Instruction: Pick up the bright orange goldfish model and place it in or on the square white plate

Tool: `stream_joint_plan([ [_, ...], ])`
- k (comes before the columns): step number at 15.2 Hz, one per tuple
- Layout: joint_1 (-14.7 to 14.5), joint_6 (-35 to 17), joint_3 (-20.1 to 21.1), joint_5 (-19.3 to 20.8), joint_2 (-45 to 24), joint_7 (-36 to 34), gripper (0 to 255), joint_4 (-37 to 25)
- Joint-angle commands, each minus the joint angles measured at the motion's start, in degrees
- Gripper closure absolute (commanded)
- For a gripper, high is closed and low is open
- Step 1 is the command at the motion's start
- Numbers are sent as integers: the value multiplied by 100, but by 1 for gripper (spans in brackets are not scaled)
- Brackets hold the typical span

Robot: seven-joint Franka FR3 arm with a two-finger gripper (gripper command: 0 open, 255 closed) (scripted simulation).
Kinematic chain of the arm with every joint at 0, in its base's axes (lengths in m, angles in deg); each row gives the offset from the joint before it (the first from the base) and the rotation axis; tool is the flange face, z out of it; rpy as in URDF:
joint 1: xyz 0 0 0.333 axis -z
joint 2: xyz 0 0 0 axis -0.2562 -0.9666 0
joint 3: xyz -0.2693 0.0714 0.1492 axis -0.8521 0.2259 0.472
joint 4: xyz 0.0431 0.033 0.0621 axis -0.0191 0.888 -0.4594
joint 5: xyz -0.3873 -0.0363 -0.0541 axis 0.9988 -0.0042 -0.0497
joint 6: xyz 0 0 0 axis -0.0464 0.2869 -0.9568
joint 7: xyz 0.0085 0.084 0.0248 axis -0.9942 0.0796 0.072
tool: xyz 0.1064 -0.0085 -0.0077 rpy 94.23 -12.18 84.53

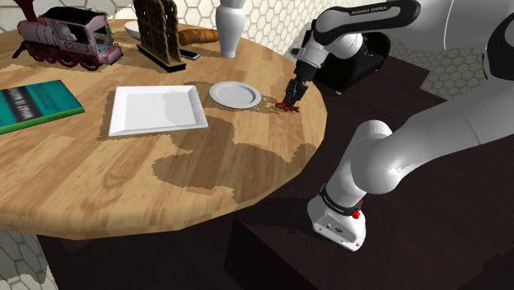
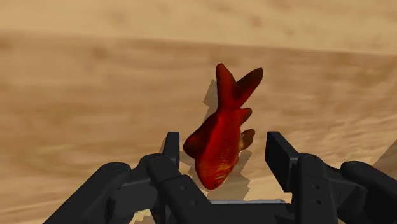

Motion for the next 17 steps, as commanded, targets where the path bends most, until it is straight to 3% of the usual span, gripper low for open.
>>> stream_joint_plan([
  [1,-2,10,0,-2,-3,0,255,10],
  [9,-2,9,0,-3,-4,1,255,10],
  [17,47,620,251,-21,211,-250,255,-428],
])
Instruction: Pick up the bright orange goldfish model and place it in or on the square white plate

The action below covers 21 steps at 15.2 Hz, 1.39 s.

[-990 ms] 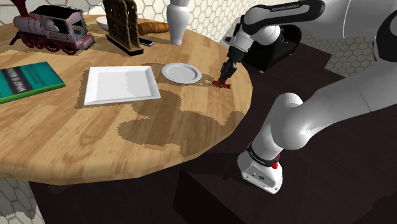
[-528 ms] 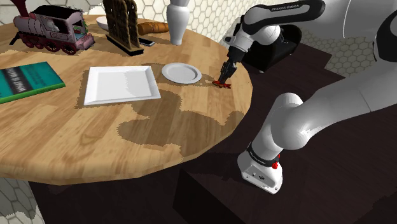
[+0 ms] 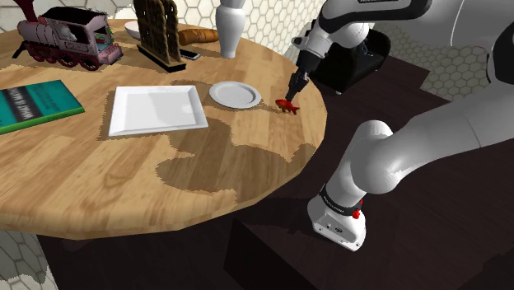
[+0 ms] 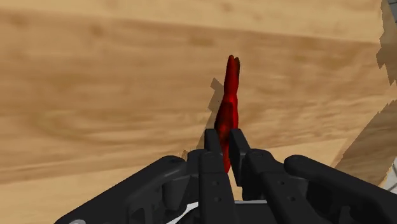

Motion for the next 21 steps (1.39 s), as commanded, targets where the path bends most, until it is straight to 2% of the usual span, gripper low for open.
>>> stream_joint_plan([
  [1,6,164,53,-6,37,-57,255,-121],
  [4,5,384,130,-26,86,-140,255,-306],
  [5,13,313,117,-17,88,-123,255,-233],
  [6,12,313,117,-17,88,-123,0,-233],
  [8,316,-809,433,533,910,278,0,846],
  [16,211,-1478,322,515,703,316,0,1304],
  [21,211,-1478,322,515,703,315,0,1304],
])
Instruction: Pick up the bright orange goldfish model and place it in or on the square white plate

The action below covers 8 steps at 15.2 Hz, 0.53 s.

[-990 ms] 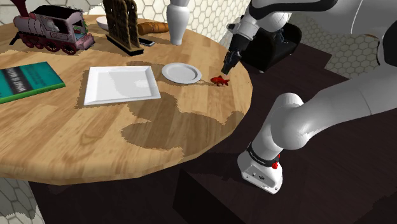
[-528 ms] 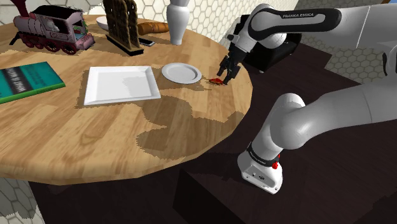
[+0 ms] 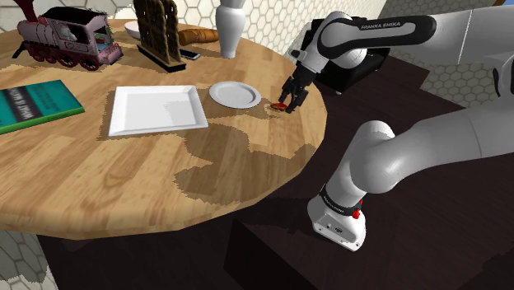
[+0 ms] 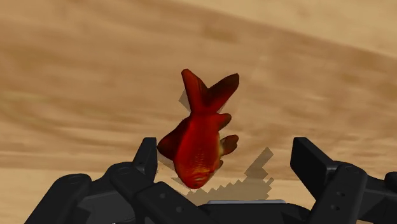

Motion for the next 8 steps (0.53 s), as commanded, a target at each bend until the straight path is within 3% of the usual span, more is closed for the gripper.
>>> stream_joint_plan([
  [1,-1,-4,1,-1,-1,-1,0,3],
  [3,-1,-4,1,-1,-1,-1,0,3],
  [4,-1,-4,1,-1,-1,-1,255,3],
  [8,-1,-4,1,-1,-1,-1,255,3],
])
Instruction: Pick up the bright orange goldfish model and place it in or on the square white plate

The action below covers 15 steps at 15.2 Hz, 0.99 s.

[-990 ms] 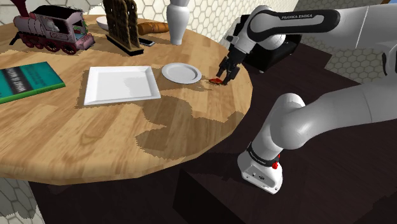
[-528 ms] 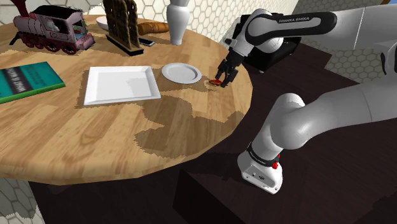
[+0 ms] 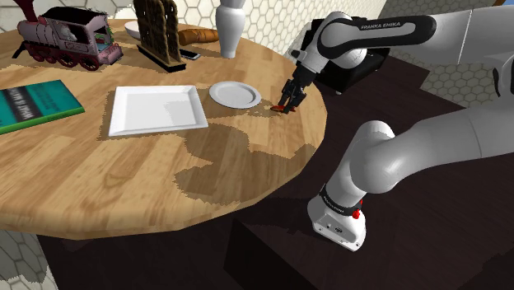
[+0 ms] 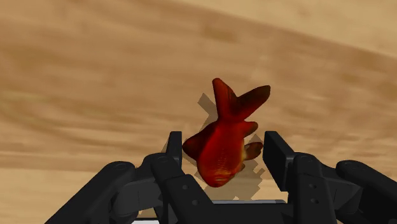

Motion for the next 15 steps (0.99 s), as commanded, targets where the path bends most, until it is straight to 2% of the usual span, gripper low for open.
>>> stream_joint_plan([
  [1,0,0,0,0,0,0,255,0],
  [5,0,0,0,0,0,0,255,0],
  [15,7,799,322,-98,247,-258,255,-584],
])
